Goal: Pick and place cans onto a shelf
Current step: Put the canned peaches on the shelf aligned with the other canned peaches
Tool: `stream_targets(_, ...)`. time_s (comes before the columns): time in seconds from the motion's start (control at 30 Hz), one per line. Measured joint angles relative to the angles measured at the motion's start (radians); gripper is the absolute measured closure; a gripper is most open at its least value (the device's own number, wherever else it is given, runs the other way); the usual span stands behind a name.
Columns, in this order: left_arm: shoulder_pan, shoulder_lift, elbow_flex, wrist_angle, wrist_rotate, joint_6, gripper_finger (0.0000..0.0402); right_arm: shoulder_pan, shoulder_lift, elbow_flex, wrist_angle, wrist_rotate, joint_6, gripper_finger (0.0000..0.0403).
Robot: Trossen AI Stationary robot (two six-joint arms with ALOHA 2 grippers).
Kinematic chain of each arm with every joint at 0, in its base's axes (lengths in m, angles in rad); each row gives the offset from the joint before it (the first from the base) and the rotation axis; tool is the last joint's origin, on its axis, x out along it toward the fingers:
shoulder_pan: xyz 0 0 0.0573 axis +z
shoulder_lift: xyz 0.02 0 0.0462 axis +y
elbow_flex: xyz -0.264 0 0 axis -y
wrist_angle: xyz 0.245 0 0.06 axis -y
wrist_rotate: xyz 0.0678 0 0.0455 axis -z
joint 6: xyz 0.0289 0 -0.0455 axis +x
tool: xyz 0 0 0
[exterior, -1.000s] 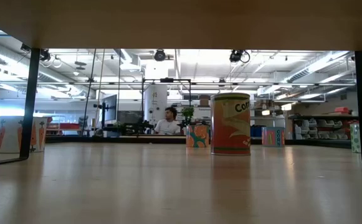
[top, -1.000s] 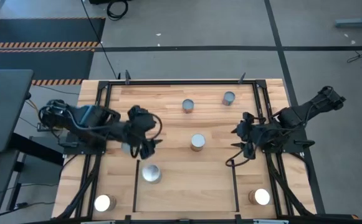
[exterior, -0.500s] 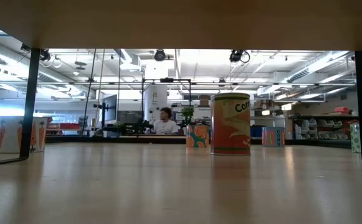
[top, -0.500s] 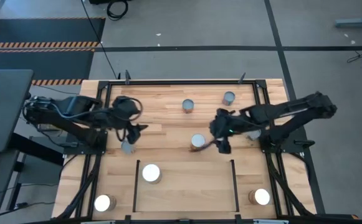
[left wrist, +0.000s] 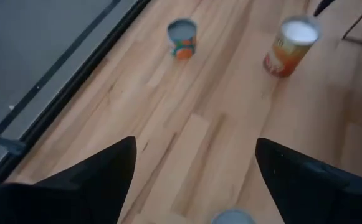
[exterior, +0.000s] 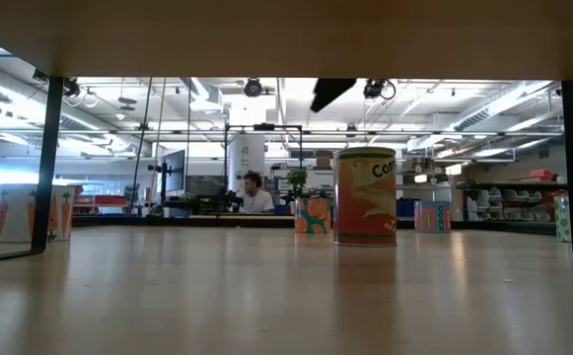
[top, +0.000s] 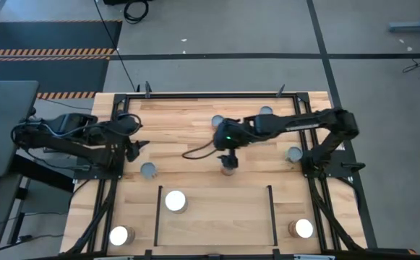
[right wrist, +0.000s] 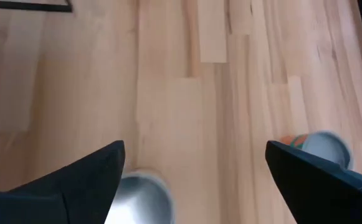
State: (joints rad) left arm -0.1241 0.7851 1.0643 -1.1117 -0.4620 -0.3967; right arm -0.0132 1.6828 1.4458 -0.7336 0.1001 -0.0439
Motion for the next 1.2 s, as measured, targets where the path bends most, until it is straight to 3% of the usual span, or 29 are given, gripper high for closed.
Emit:
stream_targets(0.2,0.062,-0.041,-0.047,-0.011,0.077,0.04,0.0067,-0.044,0.068,0.085,-0.008,0.015,-0.002,0.0011)
stream_targets(0.5,0.03,0.086,0.17,-0.169,0.389,-0.048,0.0068,-0.085,0.031,0.095,-0.003,0.1,-0.006,0.0011)
stream_targets(0.6,-0.063,0.158,0.258,-0.244,0.437,-0.123,0.0068,-0.09,0.009,0.095,-0.031,0.106,0.005,0.0013)
stream_targets(0.77,-0.335,0.289,0.347,-0.336,0.455,-0.25,0.0068,-0.083,-0.031,0.095,-0.155,0.056,0.085,0.0018)
stream_targets(1.0,-0.71,0.412,0.371,-0.246,0.53,-0.407,0.0068,-0.031,-0.069,0.094,-0.282,0.026,0.155,0.0027)
stream_targets(1.2,-0.83,0.528,0.372,-0.092,0.593,-0.612,0.0068,0.003,-0.083,0.094,-0.328,0.04,0.226,0.0028)
